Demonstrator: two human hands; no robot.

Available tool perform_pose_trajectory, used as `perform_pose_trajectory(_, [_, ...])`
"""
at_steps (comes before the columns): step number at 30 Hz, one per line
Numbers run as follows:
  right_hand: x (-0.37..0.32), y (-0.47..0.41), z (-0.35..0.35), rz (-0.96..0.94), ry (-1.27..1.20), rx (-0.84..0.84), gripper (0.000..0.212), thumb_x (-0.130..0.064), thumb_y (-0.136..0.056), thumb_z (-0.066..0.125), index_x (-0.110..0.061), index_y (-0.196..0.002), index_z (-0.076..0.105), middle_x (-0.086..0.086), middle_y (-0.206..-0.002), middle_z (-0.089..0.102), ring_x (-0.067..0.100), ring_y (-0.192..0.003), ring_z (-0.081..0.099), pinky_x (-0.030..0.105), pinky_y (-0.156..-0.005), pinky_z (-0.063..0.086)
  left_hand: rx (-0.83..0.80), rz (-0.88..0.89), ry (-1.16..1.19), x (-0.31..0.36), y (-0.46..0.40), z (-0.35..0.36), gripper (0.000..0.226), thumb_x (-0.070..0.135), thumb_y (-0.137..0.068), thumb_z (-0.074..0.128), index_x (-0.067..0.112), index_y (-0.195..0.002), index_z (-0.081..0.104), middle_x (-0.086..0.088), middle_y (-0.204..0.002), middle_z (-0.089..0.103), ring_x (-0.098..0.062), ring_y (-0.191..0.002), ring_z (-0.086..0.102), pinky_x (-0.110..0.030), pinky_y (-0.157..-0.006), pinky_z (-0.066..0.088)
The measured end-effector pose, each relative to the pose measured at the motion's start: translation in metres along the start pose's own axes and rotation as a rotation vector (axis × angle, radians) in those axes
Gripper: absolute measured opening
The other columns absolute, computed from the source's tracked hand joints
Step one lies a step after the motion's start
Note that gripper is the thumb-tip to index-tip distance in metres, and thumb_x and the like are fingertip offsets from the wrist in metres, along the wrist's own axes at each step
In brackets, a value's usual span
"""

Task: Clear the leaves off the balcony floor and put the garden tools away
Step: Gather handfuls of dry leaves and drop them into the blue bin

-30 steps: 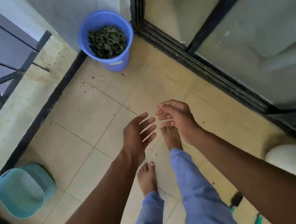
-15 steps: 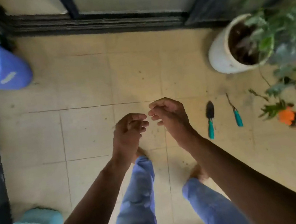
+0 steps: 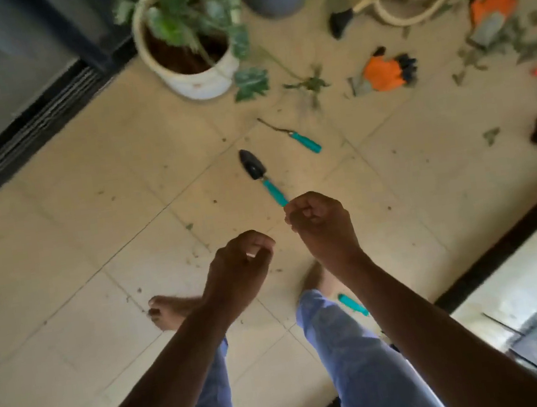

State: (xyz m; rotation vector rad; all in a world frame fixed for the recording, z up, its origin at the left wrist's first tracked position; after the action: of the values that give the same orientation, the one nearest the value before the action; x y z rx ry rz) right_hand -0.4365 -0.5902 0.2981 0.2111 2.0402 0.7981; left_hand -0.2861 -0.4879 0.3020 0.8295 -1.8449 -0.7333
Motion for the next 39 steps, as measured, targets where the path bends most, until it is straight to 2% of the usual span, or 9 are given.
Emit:
perform_pose_trajectory(3, [0.028, -0.011, -0.088, 0.040, -0.072, 0.106, 0.009, -0.020, -0.087, 0.065, -0.022, -0.087, 0.074, -0.010, -0.082, 0.075, 0.011, -0.080, 0.071, 0.036, -0.082, 0.059, -0.054, 0.008, -0.066, 0.062, -0.014, 0.060, 0.023, 0.044, -0.083, 0.052, 0.040, -0.096, 0.070, 0.012, -0.098, 0.076, -0.006, -0.084, 0.071, -0.035, -0.088, 0.057])
perform_pose_trajectory(5, [0.043, -0.016, -0.139, 0.054, -0.100, 0.168, 0.011, -0.016, -0.088, 0.065, -0.022, -0.086, 0.074, -0.011, -0.083, 0.075, 0.008, -0.080, 0.070, 0.032, -0.081, 0.057, -0.078, 0.055, -0.112, 0.106, -0.021, 0.095, 0.026, 0.048, -0.080, 0.050, 0.042, -0.095, 0.070, 0.014, -0.098, 0.076, -0.009, -0.090, 0.071, -0.039, -0.091, 0.056])
perform_pose_trajectory(7, [0.056, -0.020, -0.186, 0.062, -0.122, 0.230, 0.012, -0.015, -0.088, 0.065, -0.022, -0.084, 0.074, -0.012, -0.083, 0.075, 0.006, -0.082, 0.070, 0.032, -0.082, 0.057, -0.099, 0.114, -0.153, 0.149, -0.030, 0.127, 0.026, 0.048, -0.081, 0.052, 0.040, -0.097, 0.071, 0.016, -0.099, 0.075, -0.010, -0.099, 0.069, -0.041, -0.094, 0.054])
perform_pose_trajectory(10, [0.074, -0.028, -0.242, 0.090, -0.160, 0.315, 0.014, -0.015, -0.087, 0.064, -0.026, -0.083, 0.073, -0.015, -0.083, 0.074, 0.004, -0.081, 0.070, 0.033, -0.083, 0.058, -0.130, 0.176, -0.188, 0.203, -0.046, 0.169, 0.023, 0.042, -0.084, 0.056, 0.033, -0.096, 0.073, 0.012, -0.099, 0.075, -0.012, -0.098, 0.069, -0.040, -0.094, 0.054])
perform_pose_trajectory(16, [0.105, -0.055, -0.325, 0.156, -0.233, 0.433, 0.013, -0.017, -0.088, 0.065, -0.027, -0.086, 0.072, -0.015, -0.082, 0.073, 0.006, -0.080, 0.069, 0.036, -0.081, 0.058, -0.248, 0.261, -0.262, 0.292, -0.081, 0.240, 0.014, 0.030, -0.090, 0.060, 0.031, -0.095, 0.073, 0.014, -0.091, 0.075, -0.003, -0.087, 0.068, -0.031, -0.086, 0.055])
perform_pose_trajectory(22, [0.117, -0.096, -0.396, 0.228, -0.314, 0.526, 0.012, -0.017, -0.090, 0.066, -0.027, -0.089, 0.072, -0.014, -0.085, 0.074, 0.005, -0.080, 0.069, 0.038, -0.080, 0.059, -0.326, 0.267, -0.276, 0.376, -0.124, 0.288, 0.028, 0.038, -0.078, 0.053, 0.031, -0.094, 0.074, 0.011, -0.087, 0.076, -0.013, -0.090, 0.071, -0.041, -0.089, 0.057])
perform_pose_trajectory(31, [0.111, -0.158, -0.501, 0.259, -0.407, 0.709, 0.012, -0.013, -0.088, 0.067, -0.023, -0.089, 0.073, -0.017, -0.084, 0.074, 0.000, -0.082, 0.070, 0.033, -0.079, 0.059, -0.415, 0.225, -0.286, 0.479, -0.184, 0.343, 0.021, 0.040, -0.077, 0.056, 0.039, -0.090, 0.073, 0.014, -0.087, 0.077, -0.017, -0.092, 0.072, -0.052, -0.093, 0.056])
perform_pose_trajectory(36, [0.152, -0.207, -0.550, 0.325, -0.254, 0.655, 0.009, -0.032, -0.087, 0.069, -0.030, -0.095, 0.071, -0.019, -0.080, 0.072, 0.004, -0.078, 0.070, 0.037, -0.081, 0.059, -0.451, 0.158, -0.260, 0.513, -0.208, 0.390, 0.030, 0.046, -0.078, 0.058, 0.027, -0.096, 0.074, 0.009, -0.088, 0.078, -0.019, -0.090, 0.073, -0.047, -0.092, 0.056])
perform_pose_trajectory(39, [0.174, -0.238, -0.573, 0.324, -0.163, 0.577, 0.010, -0.024, -0.088, 0.069, -0.024, -0.098, 0.072, -0.013, -0.082, 0.072, 0.011, -0.077, 0.069, 0.036, -0.082, 0.057, -0.455, 0.093, -0.256, 0.520, -0.225, 0.414, 0.030, 0.044, -0.081, 0.060, 0.025, -0.098, 0.075, 0.008, -0.089, 0.078, -0.019, -0.090, 0.073, -0.046, -0.092, 0.057])
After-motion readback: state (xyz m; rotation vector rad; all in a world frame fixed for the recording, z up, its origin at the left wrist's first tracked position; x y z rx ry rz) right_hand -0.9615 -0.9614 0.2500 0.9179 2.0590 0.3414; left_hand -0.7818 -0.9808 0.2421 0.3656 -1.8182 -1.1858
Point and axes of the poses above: each hand's wrist, its own y-axis away from the middle knuckle, its own z-axis out of the palm, x = y × z, the point moved 10 cm from there along -y, towards the middle knuckle
